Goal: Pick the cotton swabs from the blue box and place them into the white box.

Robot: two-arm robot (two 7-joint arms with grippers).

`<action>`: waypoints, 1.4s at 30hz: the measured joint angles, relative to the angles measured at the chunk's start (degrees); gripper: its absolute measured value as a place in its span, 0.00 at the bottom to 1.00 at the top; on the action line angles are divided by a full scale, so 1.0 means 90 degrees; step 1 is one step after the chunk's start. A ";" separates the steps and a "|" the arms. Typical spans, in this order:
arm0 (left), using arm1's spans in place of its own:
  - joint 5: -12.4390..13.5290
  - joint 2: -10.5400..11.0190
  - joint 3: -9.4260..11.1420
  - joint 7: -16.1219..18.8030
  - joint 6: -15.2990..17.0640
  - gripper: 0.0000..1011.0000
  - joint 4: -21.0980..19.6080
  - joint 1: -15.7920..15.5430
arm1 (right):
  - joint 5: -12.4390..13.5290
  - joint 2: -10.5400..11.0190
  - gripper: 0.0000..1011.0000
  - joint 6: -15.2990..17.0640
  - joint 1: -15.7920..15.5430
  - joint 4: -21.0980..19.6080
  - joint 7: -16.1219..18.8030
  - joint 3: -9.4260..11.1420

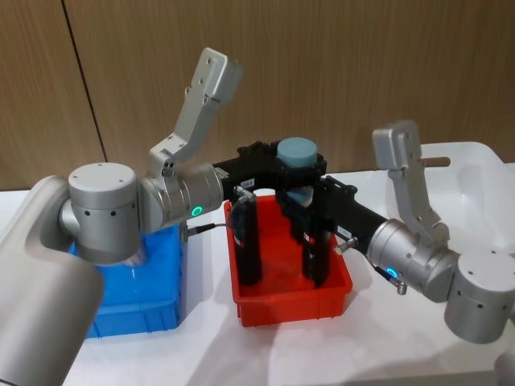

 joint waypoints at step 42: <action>-0.0001 0.0000 0.0000 0.0000 0.0000 0.99 0.0000 0.0000 | -0.0167 0.0535 0.62 -0.0675 0.0457 0.1554 -0.1363 0.0845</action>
